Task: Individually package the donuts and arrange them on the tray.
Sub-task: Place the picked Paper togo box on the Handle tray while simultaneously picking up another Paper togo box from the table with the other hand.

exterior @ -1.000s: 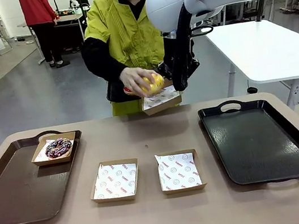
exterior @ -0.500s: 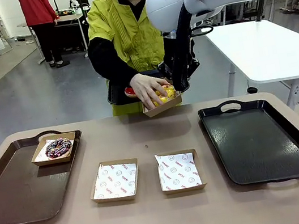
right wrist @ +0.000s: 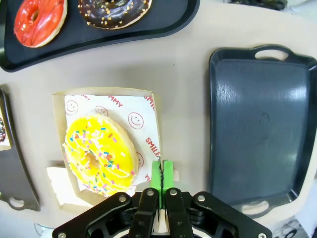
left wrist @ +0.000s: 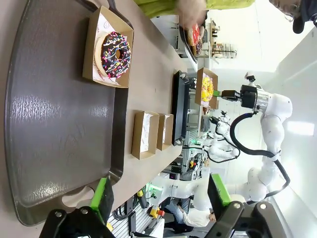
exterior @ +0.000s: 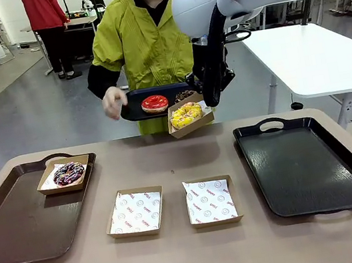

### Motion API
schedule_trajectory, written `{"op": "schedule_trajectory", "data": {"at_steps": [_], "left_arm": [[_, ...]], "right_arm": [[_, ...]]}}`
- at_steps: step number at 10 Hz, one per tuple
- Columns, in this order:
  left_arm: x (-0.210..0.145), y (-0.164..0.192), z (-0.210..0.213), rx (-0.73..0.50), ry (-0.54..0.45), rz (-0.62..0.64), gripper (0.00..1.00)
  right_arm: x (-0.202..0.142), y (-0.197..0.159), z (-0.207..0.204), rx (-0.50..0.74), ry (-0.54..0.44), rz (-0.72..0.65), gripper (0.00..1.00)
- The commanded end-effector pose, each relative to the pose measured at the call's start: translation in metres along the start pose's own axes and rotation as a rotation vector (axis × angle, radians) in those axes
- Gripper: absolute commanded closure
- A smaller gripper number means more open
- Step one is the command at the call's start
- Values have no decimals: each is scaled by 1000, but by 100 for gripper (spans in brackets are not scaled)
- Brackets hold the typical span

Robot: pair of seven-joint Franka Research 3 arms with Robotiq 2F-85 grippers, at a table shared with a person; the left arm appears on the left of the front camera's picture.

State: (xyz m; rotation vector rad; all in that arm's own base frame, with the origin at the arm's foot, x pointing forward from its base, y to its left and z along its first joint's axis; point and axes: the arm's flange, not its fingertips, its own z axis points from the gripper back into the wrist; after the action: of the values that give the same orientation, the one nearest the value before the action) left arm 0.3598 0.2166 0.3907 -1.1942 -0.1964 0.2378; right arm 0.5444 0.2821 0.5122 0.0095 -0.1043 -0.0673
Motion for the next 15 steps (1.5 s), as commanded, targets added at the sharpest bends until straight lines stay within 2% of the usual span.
{"op": "schedule_trajectory", "data": {"at_steps": [1, 4, 5, 7, 8, 10, 12, 15], "left_arm": [[-2, 0, 2, -3, 0, -2, 0], [0, 0, 0, 0, 0, 0, 0], [-4, -16, -5, 67, 10, -29, 0], [-9, -53, -19, 211, 27, -70, 0], [-13, -75, -32, 294, 76, -90, 0], [-31, -129, -71, 463, 142, -176, 0], [-51, -166, -118, 617, 161, -233, 0], [-75, -194, -201, 816, 162, -273, 0]], "right_arm": [[-1, -1, 1, -1, -2, 0, 100], [0, 0, 0, 0, 0, 0, 99], [-2, -21, 4, 24, -1, 37, 99], [-12, -76, 18, 56, 7, 11, 99], [-14, -107, 23, 46, 6, 3, 99], [-15, -167, 26, 44, 4, 21, 99], [-8, -204, 18, 11, -2, 32, 99], [8, -227, -5, -41, 48, -11, 99]]}}
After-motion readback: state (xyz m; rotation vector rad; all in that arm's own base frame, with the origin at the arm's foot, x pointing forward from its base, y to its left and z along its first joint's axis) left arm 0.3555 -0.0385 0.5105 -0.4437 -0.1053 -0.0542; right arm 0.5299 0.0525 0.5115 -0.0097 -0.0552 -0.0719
